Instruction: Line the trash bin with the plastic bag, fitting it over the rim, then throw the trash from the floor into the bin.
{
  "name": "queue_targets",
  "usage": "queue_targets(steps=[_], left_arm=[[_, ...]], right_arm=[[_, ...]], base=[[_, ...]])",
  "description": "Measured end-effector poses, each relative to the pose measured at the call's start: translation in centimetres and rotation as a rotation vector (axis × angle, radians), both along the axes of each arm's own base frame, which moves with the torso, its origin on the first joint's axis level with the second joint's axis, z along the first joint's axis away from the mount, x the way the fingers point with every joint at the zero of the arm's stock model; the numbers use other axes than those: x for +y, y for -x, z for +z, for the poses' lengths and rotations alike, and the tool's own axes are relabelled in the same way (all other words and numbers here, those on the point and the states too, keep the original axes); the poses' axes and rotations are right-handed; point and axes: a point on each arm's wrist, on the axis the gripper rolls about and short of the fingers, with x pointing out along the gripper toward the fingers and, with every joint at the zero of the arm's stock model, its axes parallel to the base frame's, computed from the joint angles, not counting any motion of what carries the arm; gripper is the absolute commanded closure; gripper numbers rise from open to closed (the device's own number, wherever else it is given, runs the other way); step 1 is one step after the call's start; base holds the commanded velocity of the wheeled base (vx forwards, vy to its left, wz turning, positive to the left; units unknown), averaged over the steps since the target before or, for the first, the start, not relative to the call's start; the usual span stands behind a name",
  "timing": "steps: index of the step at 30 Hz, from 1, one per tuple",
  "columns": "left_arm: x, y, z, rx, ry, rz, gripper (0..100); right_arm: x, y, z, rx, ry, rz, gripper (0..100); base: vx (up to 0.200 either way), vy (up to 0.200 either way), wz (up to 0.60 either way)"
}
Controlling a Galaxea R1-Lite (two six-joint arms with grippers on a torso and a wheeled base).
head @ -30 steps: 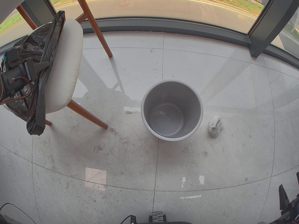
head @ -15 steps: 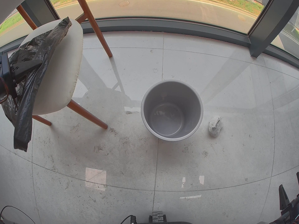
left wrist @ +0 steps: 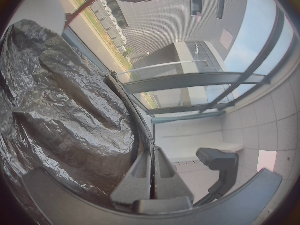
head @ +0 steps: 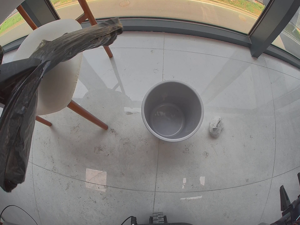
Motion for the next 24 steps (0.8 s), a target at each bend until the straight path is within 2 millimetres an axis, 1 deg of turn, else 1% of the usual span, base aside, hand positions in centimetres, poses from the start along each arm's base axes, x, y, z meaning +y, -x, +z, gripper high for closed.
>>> queue_targets(steps=[6, 12, 14, 15, 22, 24], left_arm=[[-1.8, -0.1, 0.4, -0.068, 0.01, -0.128, 100], [-4.0, -1.8, 0.2, -0.119, 0.025, -0.233, 100], [-5.3, -2.7, -0.2, -0.131, 0.032, -0.282, 100], [-5.6, -2.9, -0.3, -0.132, 0.033, -0.291, 100], [-10.0, -4.3, -2.0, -0.1, 0.035, -0.445, 100], [-10.9, -4.8, -2.6, -0.086, 0.031, -0.466, 100]], right_arm=[[0.0, 0.0, 0.0, 0.0, 0.0, 0.0, 0], [0.0, 0.0, 0.0, 0.0, 0.0, 0.0, 0], [0.0, 0.0, 0.0, 0.0, 0.0, 0.0, 0], [0.0, 0.0, 0.0, 0.0, 0.0, 0.0, 0], [0.0, 0.0, 0.0, 0.0, -0.001, 0.0, 0], [0.0, 0.0, 0.0, 0.001, -0.001, 0.0, 0]], base=[[0.0, 0.0, 0.0], [0.0, 0.0, 0.0], [0.0, 0.0, 0.0], [0.0, 0.0, 0.0], [0.0, 0.0, 0.0], [0.0, 0.0, 0.0]])
